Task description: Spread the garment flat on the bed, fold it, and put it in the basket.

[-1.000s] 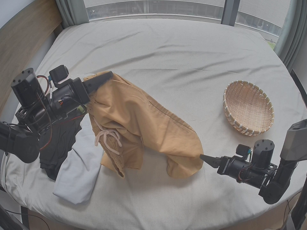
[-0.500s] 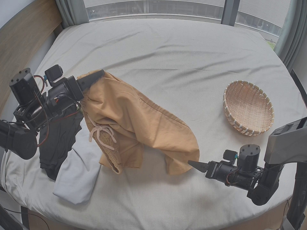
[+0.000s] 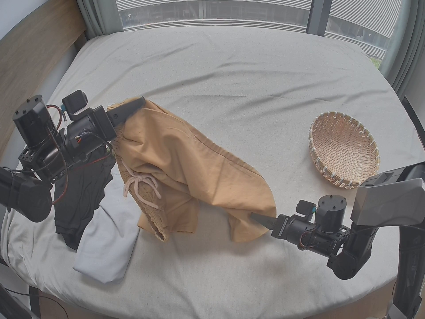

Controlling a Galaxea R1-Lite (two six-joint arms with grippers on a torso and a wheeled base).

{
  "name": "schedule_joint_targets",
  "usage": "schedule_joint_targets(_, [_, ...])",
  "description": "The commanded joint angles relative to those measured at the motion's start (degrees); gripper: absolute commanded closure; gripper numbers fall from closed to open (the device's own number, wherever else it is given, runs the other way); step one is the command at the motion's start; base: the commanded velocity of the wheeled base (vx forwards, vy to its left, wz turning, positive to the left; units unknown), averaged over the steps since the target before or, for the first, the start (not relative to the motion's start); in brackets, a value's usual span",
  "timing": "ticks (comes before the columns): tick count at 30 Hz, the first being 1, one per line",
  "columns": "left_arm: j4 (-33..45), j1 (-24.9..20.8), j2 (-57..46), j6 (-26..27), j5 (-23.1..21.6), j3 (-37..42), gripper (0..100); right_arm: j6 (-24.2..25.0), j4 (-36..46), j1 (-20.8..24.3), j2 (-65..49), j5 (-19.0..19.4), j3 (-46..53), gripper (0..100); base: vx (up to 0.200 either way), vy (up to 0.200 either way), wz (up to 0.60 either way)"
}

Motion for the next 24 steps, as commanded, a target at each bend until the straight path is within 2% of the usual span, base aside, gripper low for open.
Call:
schedule_joint_targets(1, [0.0, 0.0, -0.1, -0.1, 0.0, 0.0, 100, 0.8, -0.1, -0.4, -1.7, 0.0, 0.0, 100, 0.0, 0.0, 0.0])
schedule_joint_targets(7, [0.5, -1.4, -0.3, -1.3, 0.0, 0.4, 100, 1.3, -0.1, -0.5, -12.5, 0.3, 4.8, 100, 0.0, 0.0, 0.0])
schedule_joint_targets(13, [5.0, -6.4, -5.6, -7.1, 0.0, 2.9, 100, 1.4, 0.0, -2.8, -25.7, 0.8, 10.6, 100, 0.0, 0.0, 0.0])
schedule_joint_targets(14, [5.0, -6.4, -5.6, -7.1, 0.0, 2.9, 100, 1.4, 0.0, -2.8, -25.7, 0.8, 10.6, 100, 0.0, 0.0, 0.0])
schedule_joint_targets(15, [9.2, -7.9, -8.2, -7.1, -1.1, 3.7, 100, 1.6, 0.1, -3.7, -31.6, 2.4, 12.9, 100, 0.0, 0.0, 0.0])
schedule_joint_targets(18, [11.3, -8.3, -9.7, -6.9, -2.9, 4.5, 100, 1.7, 0.4, -4.2, -36.0, 3.2, 14.2, 100, 0.0, 0.0, 0.0])
schedule_joint_targets(21, [12.8, -9.2, -11.2, -5.9, -4.6, 5.4, 100, 1.6, 4.4, -4.3, -41.2, 3.2, 14.1, 100, 0.0, 0.0, 0.0])
schedule_joint_targets(24, [14.2, -9.6, -11.5, -2.3, -4.6, 7.2, 100, 1.5, 11.6, -4.2, -47.4, 3.2, 12.0, 100, 0.0, 0.0, 0.0])
